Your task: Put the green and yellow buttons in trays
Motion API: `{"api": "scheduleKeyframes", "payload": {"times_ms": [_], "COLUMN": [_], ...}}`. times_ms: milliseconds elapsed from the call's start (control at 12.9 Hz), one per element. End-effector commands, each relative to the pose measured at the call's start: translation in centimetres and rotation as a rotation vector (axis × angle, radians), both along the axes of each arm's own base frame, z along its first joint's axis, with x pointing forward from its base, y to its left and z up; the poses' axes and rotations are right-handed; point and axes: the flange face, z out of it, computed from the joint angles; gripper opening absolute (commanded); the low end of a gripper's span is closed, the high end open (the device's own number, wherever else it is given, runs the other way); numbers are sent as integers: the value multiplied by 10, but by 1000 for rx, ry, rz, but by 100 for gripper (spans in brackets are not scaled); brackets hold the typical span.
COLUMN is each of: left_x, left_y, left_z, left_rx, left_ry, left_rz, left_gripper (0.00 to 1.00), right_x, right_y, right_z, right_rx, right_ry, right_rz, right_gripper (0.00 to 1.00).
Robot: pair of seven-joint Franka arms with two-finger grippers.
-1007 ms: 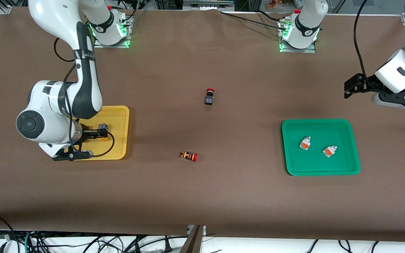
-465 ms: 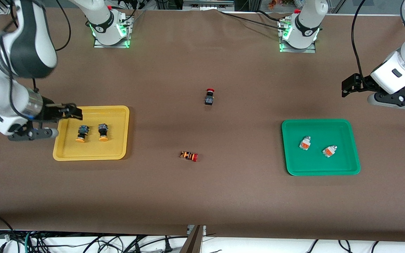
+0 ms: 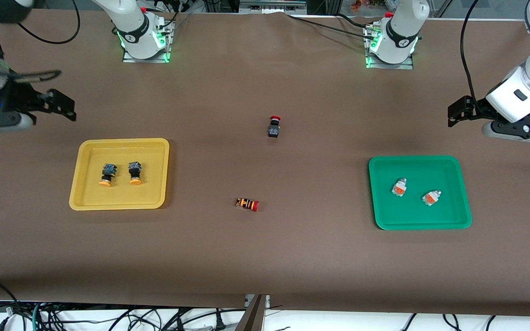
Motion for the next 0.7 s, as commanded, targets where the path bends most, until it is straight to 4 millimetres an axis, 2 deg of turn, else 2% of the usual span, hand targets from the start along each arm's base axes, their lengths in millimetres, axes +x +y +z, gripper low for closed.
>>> {"api": "scheduleKeyframes", "payload": {"times_ms": [0, 620], "left_x": [-4, -4], "left_y": [-2, -4], "left_z": [7, 7], "left_rx": [-7, -7], "left_ry": [-1, -1], "left_rz": [6, 2], "left_gripper": [100, 100], "right_x": [-10, 9], "right_y": [-9, -8], "right_z": [-1, -1], "right_rx": [-12, -13], "right_ry": [36, 74], "right_rz": [5, 1], "right_gripper": [100, 100]}}
